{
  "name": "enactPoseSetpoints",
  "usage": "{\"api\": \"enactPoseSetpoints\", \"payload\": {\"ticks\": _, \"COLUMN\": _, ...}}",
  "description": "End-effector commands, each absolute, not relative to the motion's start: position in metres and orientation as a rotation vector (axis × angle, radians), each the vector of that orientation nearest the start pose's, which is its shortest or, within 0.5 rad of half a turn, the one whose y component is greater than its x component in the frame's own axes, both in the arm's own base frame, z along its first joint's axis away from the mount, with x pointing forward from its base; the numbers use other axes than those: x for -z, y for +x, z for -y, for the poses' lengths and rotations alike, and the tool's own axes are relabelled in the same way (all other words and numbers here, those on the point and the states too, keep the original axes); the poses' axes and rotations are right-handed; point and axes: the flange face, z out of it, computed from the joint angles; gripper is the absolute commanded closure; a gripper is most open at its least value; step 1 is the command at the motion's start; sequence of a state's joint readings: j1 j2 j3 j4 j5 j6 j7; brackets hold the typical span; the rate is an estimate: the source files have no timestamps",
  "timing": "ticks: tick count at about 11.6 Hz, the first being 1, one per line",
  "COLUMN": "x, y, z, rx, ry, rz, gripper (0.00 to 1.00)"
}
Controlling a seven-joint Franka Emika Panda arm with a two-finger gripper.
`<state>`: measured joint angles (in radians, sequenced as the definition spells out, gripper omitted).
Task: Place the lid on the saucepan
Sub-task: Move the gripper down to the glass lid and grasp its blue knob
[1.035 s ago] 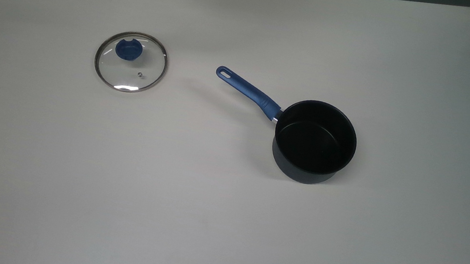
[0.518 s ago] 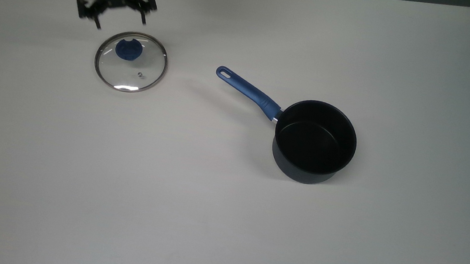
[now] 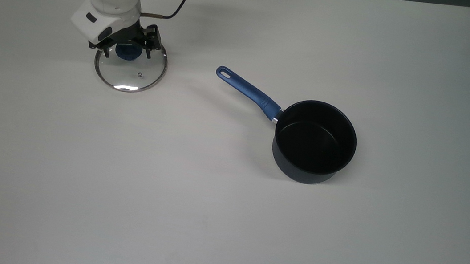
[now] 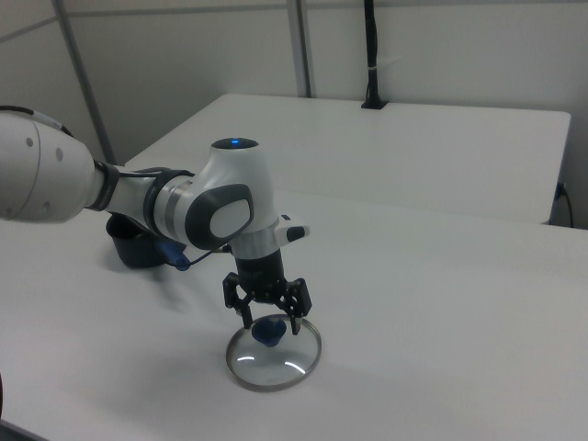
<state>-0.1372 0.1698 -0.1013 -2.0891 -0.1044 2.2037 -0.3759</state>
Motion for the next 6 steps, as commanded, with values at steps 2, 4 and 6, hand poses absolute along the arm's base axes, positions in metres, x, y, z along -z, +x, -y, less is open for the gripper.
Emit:
{"api": "enactPoseSetpoints", "payload": {"ticks": 2, "x": -0.334, "y": 0.537, "z": 0.134, "rx": -0.152, "ry": -3.209, "rz": 0.211, "gripper": 0.30}}
{"api": "enactPoseSetpoints", "payload": {"ticks": 4, "x": -0.336, "y": 0.535, "z": 0.134, "rx": -0.172, "ry": -3.213, "rz": 0.101, "gripper": 0.45}}
{"api": "enactPoseSetpoints", "payload": {"ticks": 6, "x": -0.345, "y": 0.538, "z": 0.136, "rx": -0.145, "ry": -3.220, "rz": 0.069, "gripper": 0.54}}
